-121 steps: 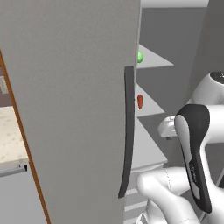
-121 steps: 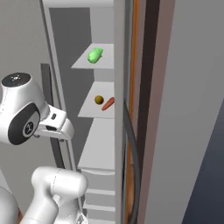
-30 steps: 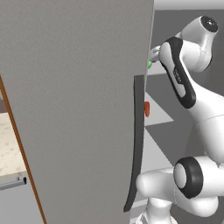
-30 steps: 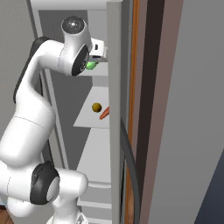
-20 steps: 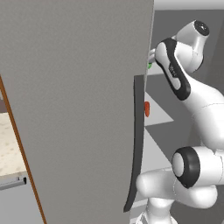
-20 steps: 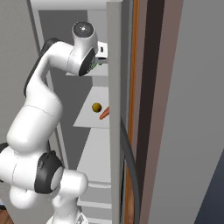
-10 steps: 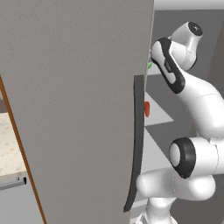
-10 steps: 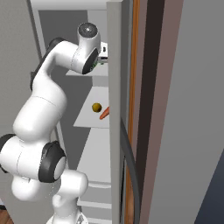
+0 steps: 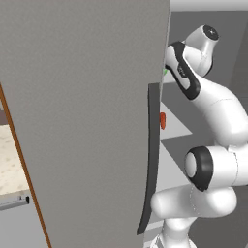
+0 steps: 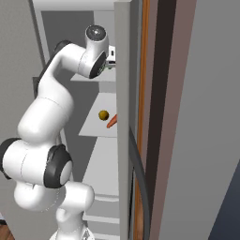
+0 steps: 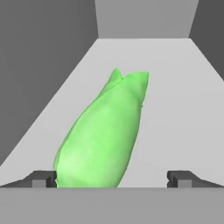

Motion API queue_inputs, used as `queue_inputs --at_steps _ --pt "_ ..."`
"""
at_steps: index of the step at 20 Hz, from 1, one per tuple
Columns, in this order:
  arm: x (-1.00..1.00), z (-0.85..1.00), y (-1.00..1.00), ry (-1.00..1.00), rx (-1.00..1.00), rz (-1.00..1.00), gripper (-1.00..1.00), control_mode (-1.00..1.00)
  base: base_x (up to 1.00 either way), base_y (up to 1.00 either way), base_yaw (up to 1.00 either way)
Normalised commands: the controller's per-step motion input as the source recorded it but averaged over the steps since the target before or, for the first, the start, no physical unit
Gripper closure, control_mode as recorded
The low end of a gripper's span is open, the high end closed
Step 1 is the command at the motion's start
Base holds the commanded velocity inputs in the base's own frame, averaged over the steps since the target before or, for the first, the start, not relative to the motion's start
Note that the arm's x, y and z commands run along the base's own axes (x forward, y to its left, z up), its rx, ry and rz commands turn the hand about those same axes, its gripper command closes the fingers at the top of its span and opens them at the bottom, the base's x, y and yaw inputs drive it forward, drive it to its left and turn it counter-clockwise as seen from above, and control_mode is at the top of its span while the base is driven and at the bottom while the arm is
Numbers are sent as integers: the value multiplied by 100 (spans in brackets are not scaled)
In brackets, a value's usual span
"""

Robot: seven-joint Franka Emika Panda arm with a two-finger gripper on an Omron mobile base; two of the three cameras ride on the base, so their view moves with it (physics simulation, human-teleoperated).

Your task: Take the corn, carrot, and lemon from the freezer and place them in the bowl on the counter.

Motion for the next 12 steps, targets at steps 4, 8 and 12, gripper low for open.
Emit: queue_inputs --at_steps 4,8,12 --pt "20 -8 8 2 0 0 -100 -100 0 0 0" --pt "14 -14 4 3 0 1 -100 -100 0 0 0" --pt "14 -10 0 0 0 1 -100 -100 0 0 0"
